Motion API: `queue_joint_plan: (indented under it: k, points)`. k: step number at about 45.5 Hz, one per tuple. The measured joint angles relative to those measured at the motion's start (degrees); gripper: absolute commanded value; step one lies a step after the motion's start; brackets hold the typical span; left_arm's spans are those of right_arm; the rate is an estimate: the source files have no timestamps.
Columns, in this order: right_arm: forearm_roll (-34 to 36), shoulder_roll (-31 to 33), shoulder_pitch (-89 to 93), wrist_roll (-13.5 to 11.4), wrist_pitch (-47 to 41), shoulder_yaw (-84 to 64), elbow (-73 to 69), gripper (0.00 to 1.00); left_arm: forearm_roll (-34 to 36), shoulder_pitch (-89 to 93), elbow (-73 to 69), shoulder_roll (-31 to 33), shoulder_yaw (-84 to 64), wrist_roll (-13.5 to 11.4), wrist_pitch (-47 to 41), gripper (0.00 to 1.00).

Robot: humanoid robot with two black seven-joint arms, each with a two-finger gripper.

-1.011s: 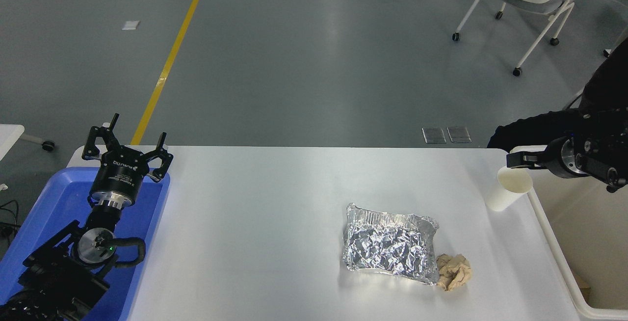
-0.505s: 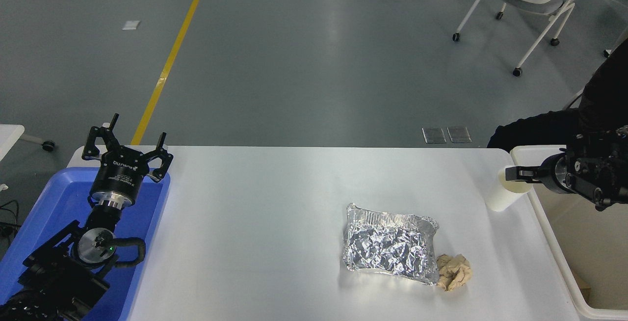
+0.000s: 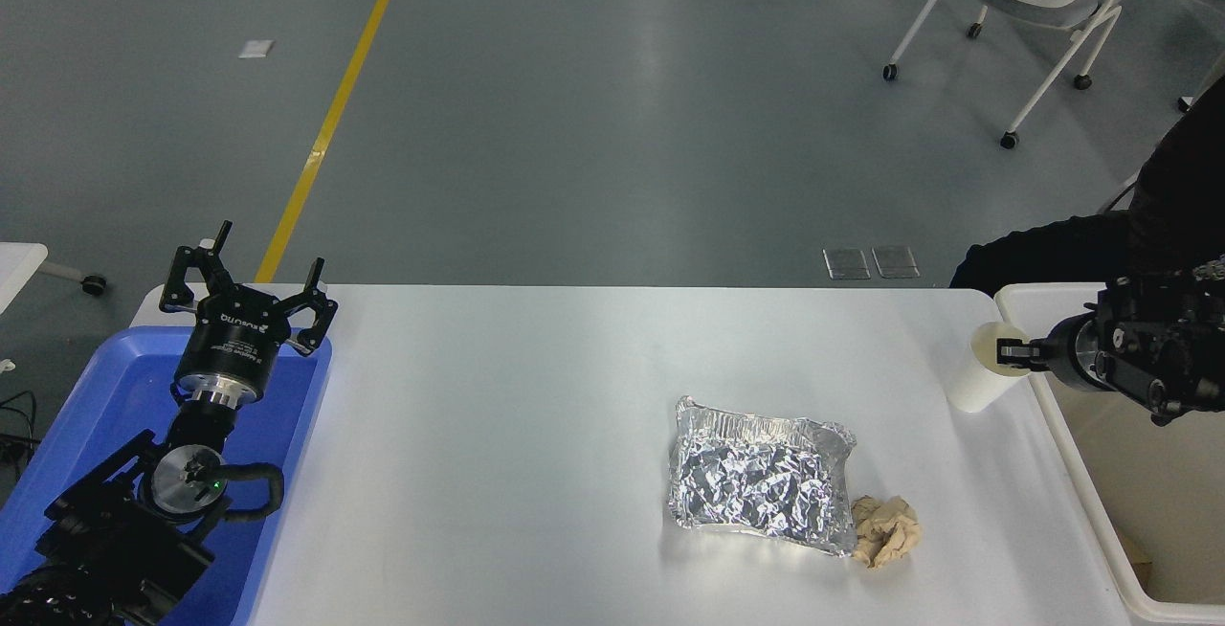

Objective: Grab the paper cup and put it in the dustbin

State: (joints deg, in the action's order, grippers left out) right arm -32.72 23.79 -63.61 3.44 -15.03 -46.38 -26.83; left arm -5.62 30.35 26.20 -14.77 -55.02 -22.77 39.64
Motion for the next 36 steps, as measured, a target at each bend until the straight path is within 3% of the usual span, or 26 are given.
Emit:
queue_joint_plan:
  k: [22,36]
  points:
    - [0.54,-0.82,-2.76,-0.18,-2.05,0.78,-1.87,0.0,0.0,0.03,0.02,0.0,0.0,0.0,0.0,1.0]
    - [0.2,5.97,-21.82,0.96,-10.66,-6.63,-15.46,0.0,0.0,0.0,0.03,0.0,0.0,0.0,0.0,1.0]
